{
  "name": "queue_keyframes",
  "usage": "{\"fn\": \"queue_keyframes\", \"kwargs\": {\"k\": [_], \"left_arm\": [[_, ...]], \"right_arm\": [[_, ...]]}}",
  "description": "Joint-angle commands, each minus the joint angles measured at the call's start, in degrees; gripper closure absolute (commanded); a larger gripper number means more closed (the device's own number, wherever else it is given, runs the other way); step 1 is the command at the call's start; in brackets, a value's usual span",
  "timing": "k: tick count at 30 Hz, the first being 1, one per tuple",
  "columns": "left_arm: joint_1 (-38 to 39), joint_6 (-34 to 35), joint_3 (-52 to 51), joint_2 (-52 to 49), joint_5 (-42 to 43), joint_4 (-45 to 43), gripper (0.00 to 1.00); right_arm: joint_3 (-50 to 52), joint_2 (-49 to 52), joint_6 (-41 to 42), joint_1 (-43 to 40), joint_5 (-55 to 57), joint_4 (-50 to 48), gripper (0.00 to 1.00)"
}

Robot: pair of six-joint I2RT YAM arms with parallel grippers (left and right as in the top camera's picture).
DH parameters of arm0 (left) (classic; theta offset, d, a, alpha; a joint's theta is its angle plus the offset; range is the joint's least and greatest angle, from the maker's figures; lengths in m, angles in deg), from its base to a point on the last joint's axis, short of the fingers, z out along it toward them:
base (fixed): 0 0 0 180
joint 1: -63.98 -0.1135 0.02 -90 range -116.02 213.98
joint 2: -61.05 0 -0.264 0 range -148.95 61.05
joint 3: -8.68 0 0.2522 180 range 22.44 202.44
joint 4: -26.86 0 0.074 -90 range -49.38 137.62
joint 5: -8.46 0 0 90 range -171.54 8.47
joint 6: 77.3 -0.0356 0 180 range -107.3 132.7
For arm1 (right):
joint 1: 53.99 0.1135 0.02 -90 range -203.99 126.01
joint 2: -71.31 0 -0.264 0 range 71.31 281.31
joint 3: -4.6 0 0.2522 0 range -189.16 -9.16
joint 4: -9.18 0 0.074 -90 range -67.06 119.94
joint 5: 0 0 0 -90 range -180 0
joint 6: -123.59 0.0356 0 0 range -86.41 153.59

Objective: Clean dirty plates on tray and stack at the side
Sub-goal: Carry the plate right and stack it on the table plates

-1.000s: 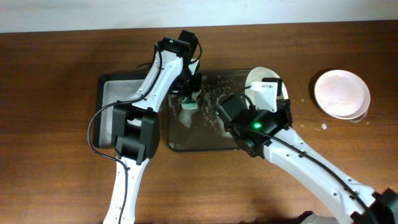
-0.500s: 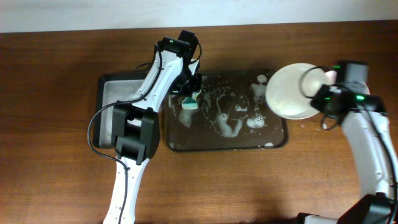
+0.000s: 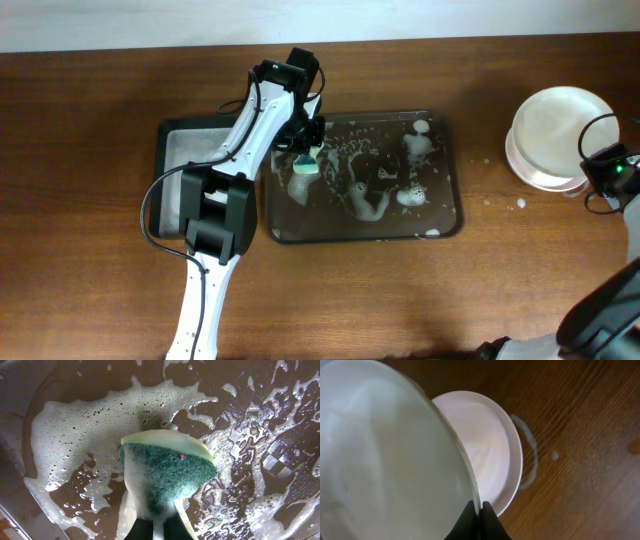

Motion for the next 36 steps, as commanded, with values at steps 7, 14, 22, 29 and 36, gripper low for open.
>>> {"fn": "queue_keyframes", "kwargs": {"k": [7,14,22,29,36], "left_arm": [[-0.11,-0.98,-0.20,-0.28,0.61,-0.07,0.99],[-0.11,-1.01,-0.20,-0.28,0.61,-0.11,0.99],[-0.11,-0.98,0.02,-0.26,0.63,0.02,1.00],[-0.11,-2.32,6.78,-0.04,0.50,7.43,1.00],[-0.11,-4.00,14.64,2.38,-3.63,19.93,1.00]], "right_arm": [[-0.83,9.77,0.83,-0.15,4.00,-4.33,0.96],[-0.83,11.78,0.85,-0.15,5.68,-6.97,0.83],[-3.98,10.14,-0.48,0.04,-0.52,-3.80,0.39],[-16.20,3.15,-6.71,6.25,-10.54,15.23,0.38],[-17.64,1.11,-8.94,20.17,-9.77,26.12,0.29]]}}
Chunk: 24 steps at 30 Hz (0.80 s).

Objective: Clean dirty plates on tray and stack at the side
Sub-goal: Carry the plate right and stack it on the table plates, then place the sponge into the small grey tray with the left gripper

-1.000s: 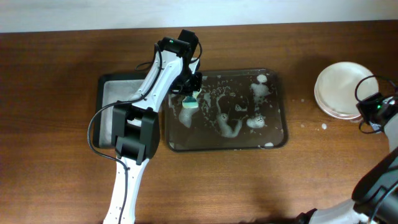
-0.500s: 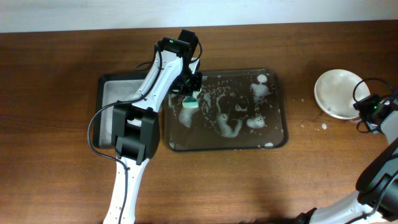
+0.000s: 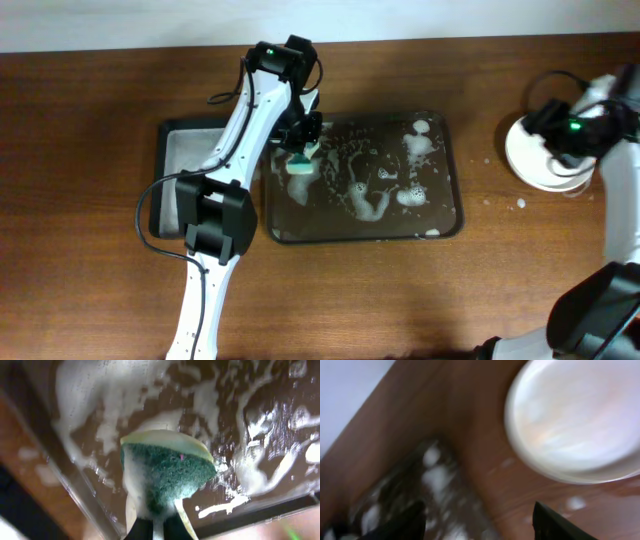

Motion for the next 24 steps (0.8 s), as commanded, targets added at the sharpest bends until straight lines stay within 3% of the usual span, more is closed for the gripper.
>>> {"fn": "queue_keyframes", "kwargs": {"k": [1,10,12,16,24], "left_arm": [[-0.11,-1.99,3.52,3.28,-4.81,5.01,0.99],[-0.63,-2.82,-0.13,20.31,-13.11,5.49,0.99],[-2.43,-0.55,-5.22,25.88,-17.35,5.49,1.00],[-7.17,0.46,-13.81,30.21,-17.64,4.35,0.99],[-15.56,0.39,-32.35,30.25,-17.59,-12.26,0.99]], "right_arm": [[-0.22,0.37,-1.88,5.14,-0.24,2.25,0.28],[1.20,0.79,-1.88,10.03,2.38,3.85,0.20],[2.58,0.79,-1.90,10.40,2.97,3.54,0.20],[5.53,0.83,-1.88,10.45,2.95,1.22,0.20],[8.48,0.83,-1.90,10.49,2.75,-1.36,0.20]]}}
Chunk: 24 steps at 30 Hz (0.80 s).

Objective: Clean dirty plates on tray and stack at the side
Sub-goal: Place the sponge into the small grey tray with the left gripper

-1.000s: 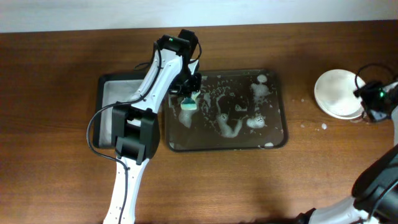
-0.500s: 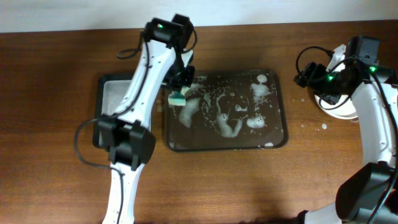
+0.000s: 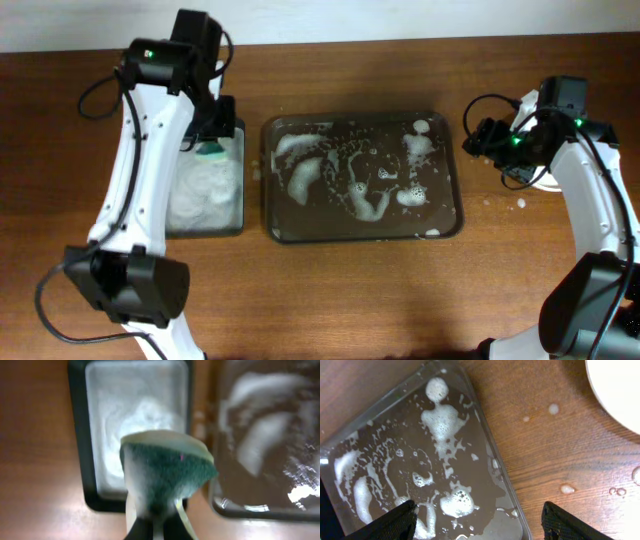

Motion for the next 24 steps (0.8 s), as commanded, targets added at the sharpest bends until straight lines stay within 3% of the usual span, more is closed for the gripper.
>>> {"fn": "queue_keyframes", "kwargs": {"k": [1,6,9,11,18,21,24], "left_arm": [[-2.95,0.70,-9.84,-0.68,-0.79,-7.43,1.00],[-3.23,0.68,-22.69,-0.68,-0.81,-19.67,0.96],[-3.23,0.68,-27.76,-0.68,-0.81,-24.81,0.81],[-3.23,0.68,-29.05,-0.68,-0.83,-26.53,0.61],[-3.23,0.70,-28.89,-0.66,-0.79,-26.95,0.16],[-3.17,0.72,-26.95,-0.22,-0.26,-25.33,0.06],[-3.13,0.72,-24.98,2.32,1.51,-23.37,0.04]], "right_arm": [[0.66,0.37,-0.22,0.68,0.50,-0.92,0.20],[0.66,0.37,-0.22,1.01,0.50,-1.53,0.21],[0.66,0.37,-1.27,1.64,0.55,-1.49,0.21],[0.66,0.37,-1.31,2.01,0.57,-1.49,0.21],[0.66,0.37,-1.29,2.08,0.50,-1.49,0.21],[0.55,0.24,-3.32,2.08,0.52,-1.49,0.29],[0.52,-1.55,-4.17,2.08,0.48,-1.33,0.30]]}}
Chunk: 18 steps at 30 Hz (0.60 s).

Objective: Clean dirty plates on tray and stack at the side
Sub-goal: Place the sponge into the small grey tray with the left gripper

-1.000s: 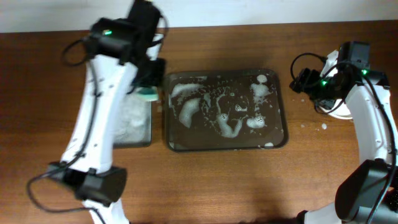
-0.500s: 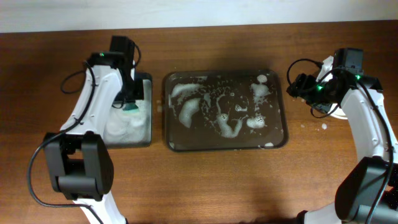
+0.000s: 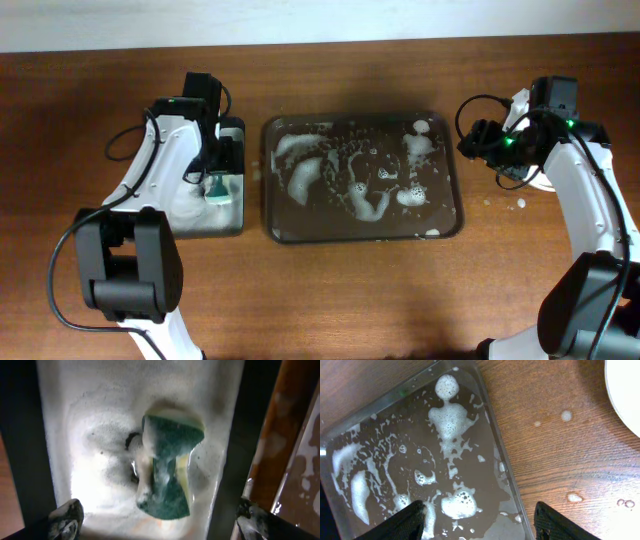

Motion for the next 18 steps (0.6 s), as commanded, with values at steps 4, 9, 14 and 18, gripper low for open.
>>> {"fn": "queue_keyframes", "kwargs": {"k": [4,9,14,18], "left_arm": [[0.13,-0.35,3.28,10.73,4.70,1.31,0.04],[0.46,-0.33,3.28,18.45,6.23,1.99,0.04],[0.50,-0.35,3.28,20.22,6.19,2.64,0.01],[0.50,-0.33,3.26,20.17,6.19,2.64,0.01]], "right_arm": [[0.20,-6.45,-3.74,0.52,0.52,0.94,0.30],[0.20,-12.50,-5.35,0.52,0.55,3.15,0.29],[0.20,-17.07,-6.80,0.52,0.55,4.59,0.29],[0.20,-20.04,-6.78,0.42,0.76,4.57,0.12]]}}
